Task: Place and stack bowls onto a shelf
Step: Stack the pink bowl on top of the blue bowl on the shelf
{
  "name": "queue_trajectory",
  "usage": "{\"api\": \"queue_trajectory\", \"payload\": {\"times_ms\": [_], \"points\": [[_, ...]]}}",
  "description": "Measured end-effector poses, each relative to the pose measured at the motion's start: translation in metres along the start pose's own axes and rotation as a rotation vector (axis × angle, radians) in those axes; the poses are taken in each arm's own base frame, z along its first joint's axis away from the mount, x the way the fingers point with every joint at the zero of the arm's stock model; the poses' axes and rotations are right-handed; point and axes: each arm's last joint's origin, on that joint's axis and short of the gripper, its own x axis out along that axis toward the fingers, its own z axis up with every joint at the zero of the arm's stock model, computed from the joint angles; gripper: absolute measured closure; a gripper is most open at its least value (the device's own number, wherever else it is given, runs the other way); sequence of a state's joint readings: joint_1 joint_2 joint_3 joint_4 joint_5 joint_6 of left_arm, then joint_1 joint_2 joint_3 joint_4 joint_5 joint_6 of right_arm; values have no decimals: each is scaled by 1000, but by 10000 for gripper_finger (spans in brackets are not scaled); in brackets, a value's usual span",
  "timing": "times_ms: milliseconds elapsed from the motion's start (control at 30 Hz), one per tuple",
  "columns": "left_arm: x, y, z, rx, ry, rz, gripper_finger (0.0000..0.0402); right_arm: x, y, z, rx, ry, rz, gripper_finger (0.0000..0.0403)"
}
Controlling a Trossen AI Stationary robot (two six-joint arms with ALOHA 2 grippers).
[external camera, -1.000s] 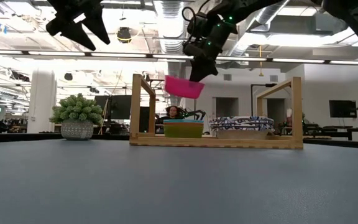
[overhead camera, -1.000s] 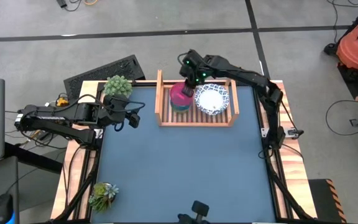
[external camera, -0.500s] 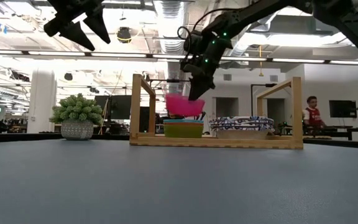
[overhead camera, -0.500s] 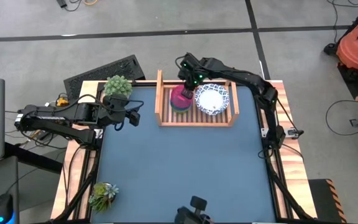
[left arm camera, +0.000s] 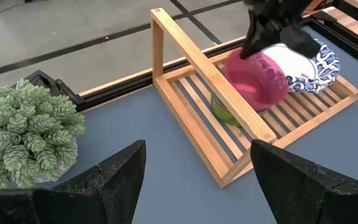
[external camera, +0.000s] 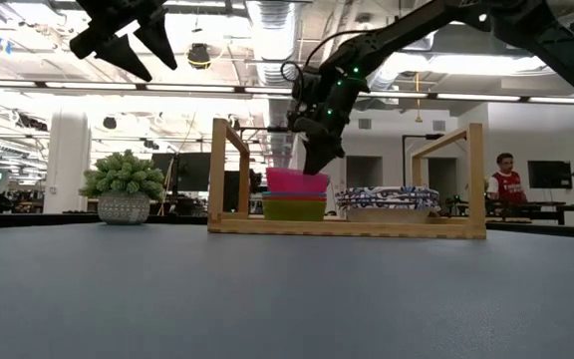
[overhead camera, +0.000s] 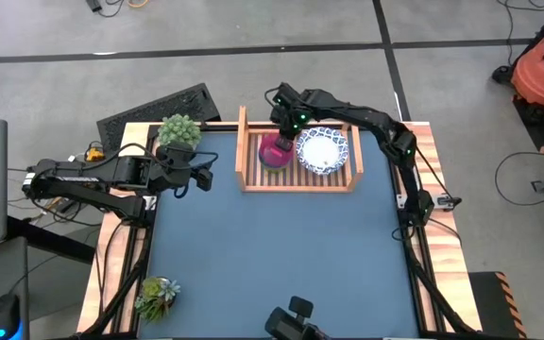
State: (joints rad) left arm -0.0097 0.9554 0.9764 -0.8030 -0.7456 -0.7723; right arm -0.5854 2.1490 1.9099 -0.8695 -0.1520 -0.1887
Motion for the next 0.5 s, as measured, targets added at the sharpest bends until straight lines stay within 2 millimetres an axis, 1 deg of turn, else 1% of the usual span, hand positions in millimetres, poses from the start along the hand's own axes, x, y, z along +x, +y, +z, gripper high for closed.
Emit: {"api": "queue_trajectory", "payload": {"times_ms": [67,167,267,500], "points": [[0,0,0,0,0,0,127,2,0,-2,8,22,8,378],[0,0,0,0,0,0,127,6,-1,-1,2,8,13,359],[0,0,0,0,0,0,127,8,-1,-3,1,27,17,345],[0,0,0,3,0,0,127,7,0,-2,-26,20,31,337]]}}
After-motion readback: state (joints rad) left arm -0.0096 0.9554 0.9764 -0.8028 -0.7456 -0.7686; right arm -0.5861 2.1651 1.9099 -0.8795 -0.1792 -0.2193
